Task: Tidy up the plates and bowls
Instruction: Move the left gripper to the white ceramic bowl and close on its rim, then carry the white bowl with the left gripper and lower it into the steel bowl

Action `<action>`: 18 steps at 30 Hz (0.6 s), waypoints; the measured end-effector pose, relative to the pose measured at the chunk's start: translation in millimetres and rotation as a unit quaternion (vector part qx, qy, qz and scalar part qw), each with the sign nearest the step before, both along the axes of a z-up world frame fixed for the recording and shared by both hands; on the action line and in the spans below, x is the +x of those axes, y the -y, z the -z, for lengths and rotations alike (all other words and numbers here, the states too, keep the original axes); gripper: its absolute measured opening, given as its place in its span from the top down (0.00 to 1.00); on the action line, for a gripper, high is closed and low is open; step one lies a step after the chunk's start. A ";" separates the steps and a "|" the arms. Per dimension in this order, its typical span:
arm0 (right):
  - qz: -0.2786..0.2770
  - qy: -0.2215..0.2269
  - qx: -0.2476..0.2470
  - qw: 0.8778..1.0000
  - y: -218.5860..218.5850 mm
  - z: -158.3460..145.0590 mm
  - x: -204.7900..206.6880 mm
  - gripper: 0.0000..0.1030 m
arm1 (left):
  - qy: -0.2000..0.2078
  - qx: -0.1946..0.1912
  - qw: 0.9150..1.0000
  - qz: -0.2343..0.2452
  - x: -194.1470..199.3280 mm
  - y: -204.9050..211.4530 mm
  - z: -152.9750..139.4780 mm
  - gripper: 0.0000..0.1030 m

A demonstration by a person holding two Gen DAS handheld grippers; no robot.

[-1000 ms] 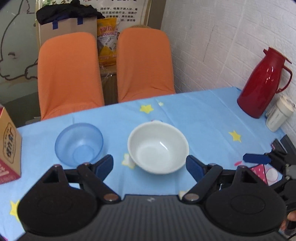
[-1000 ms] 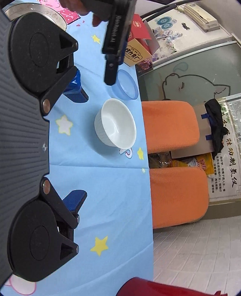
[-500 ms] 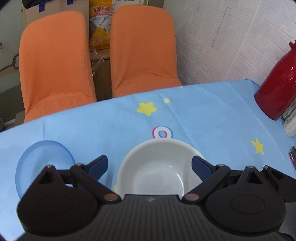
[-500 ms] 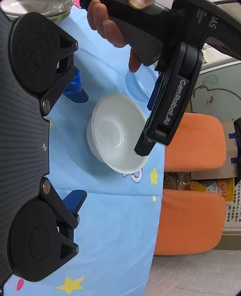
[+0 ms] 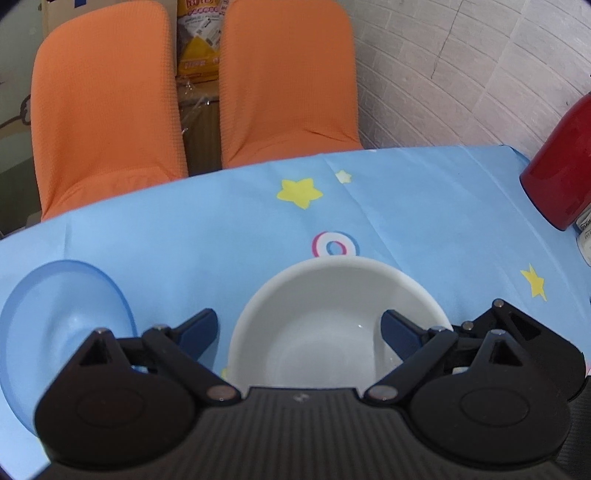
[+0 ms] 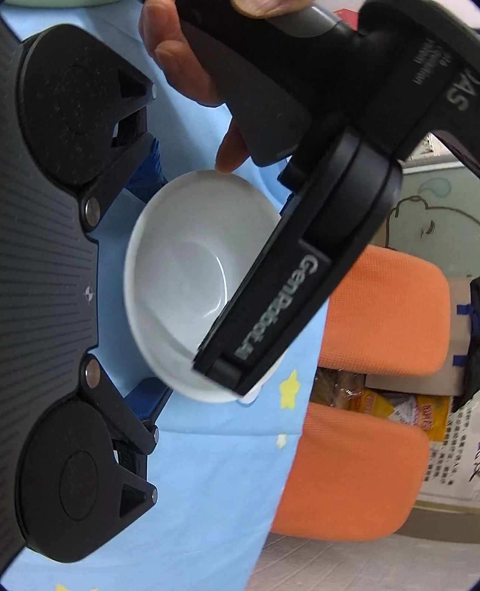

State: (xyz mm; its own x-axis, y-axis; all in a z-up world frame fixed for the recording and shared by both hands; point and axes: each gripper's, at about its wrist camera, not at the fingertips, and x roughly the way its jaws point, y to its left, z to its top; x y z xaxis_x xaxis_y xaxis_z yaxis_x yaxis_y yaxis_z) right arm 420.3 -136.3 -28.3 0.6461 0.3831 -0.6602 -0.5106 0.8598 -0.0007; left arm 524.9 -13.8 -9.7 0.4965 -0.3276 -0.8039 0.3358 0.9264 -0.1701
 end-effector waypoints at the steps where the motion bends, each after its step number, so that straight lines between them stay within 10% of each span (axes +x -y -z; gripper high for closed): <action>1: -0.003 0.006 0.001 1.000 -0.2 0.2 -1.6 0.17 | -0.002 0.001 1.000 0.003 -1.1 0.6 1.0 0.12; 5: -0.014 0.011 0.002 1.000 -2.6 -3.9 -8.6 0.18 | 0.007 0.019 1.000 0.018 -9.7 4.0 0.3 0.34; 18: -0.027 0.058 -0.016 0.998 3.2 -45.1 -59.0 0.17 | 0.031 0.004 0.999 0.017 -57.8 8.4 -46.1 0.34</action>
State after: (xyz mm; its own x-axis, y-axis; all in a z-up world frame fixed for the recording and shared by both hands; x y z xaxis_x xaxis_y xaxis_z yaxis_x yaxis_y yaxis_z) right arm 361.3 -139.5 16.8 0.6988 0.3985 -0.5941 -0.5502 0.8301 -0.0904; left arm 467.1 -22.2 36.5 0.5339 -0.3384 -0.7749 0.3769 0.9156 -0.1401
